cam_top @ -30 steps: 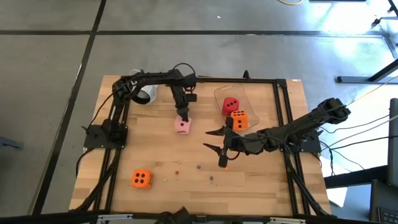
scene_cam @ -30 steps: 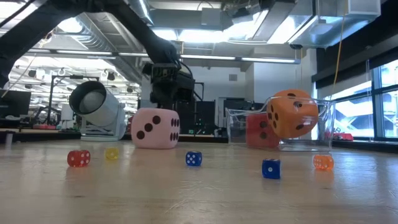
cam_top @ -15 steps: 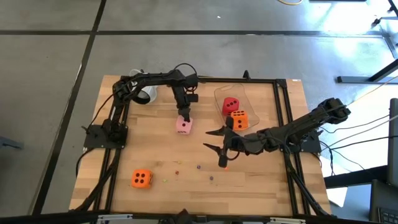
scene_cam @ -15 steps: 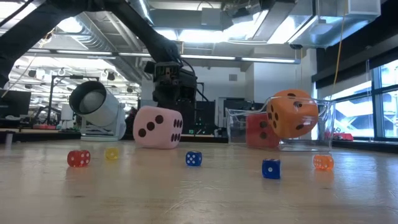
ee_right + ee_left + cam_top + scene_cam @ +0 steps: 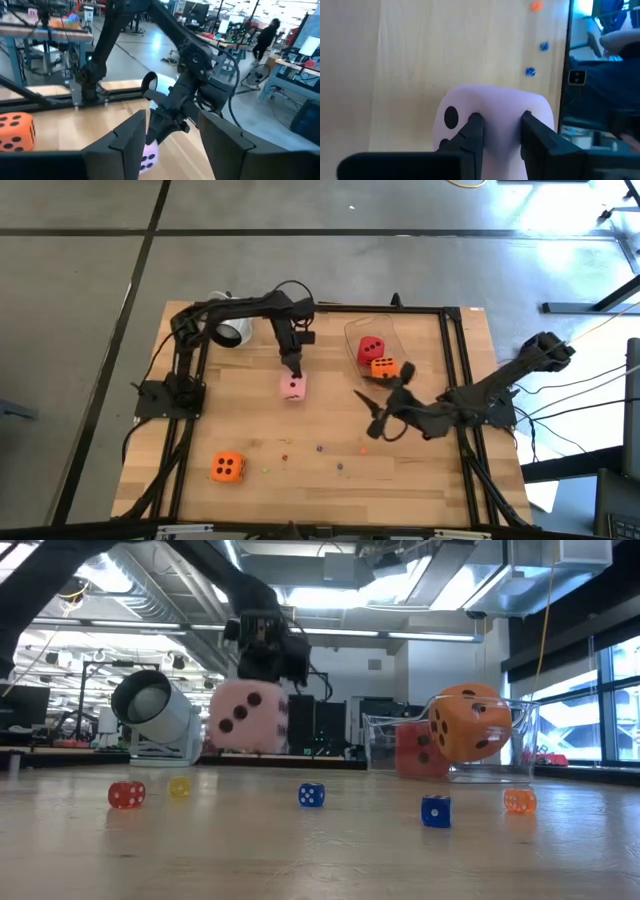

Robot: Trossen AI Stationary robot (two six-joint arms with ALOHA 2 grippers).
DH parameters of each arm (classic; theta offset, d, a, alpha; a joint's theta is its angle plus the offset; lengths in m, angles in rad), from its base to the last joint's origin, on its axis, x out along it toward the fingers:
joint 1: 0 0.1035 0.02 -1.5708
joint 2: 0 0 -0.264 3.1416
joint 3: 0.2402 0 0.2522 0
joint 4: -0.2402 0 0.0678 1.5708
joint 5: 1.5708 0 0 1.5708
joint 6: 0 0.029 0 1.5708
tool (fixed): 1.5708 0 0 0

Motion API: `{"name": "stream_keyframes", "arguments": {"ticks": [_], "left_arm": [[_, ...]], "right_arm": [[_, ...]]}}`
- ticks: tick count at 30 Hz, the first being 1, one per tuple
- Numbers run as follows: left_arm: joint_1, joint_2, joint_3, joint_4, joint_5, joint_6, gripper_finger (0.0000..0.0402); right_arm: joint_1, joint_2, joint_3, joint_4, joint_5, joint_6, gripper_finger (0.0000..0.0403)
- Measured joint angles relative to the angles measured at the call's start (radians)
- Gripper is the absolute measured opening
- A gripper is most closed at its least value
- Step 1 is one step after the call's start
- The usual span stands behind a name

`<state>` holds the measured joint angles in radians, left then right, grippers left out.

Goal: Pick & Place Dice
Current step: Put the large pink die in the bin

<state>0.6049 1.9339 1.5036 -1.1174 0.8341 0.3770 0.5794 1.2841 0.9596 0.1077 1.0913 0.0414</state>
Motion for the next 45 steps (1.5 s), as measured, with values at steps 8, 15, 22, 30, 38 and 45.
{"name": "stream_keyframes", "arguments": {"ticks": [8,15,22,30,38,45], "left_arm": [[-0.01,-0.149,0.002,0.35,0.103,-0.181,0.0077],[-0.026,-0.236,0.004,0.841,-0.019,-0.368,0.0077],[-0.041,-0.232,0.004,1.101,-0.377,-0.38,0.0077],[-0.044,-0.148,0.005,1.133,-0.481,-0.36,0.0081],[-0.055,-0.029,0.005,1.28,-0.502,-0.404,0.008],[-0.087,0.015,0.004,1.278,-0.598,-0.349,0.0082]], "right_arm": [[0.051,-0.028,0.0,-0.004,0.016,0.003,0.0173],[0.051,-0.024,0.0,-0.004,0.016,0.029,0.0173],[0.078,-0.024,0.001,-0.005,0.017,0.037,0.0173],[0.124,-0.023,0.002,-0.02,0.078,0.006,0.0173],[0.172,-0.023,0.002,-0.02,0.214,-0.048,0.0173],[0.206,-0.023,0.002,-0.02,0.271,-0.051,0.0173]]}}
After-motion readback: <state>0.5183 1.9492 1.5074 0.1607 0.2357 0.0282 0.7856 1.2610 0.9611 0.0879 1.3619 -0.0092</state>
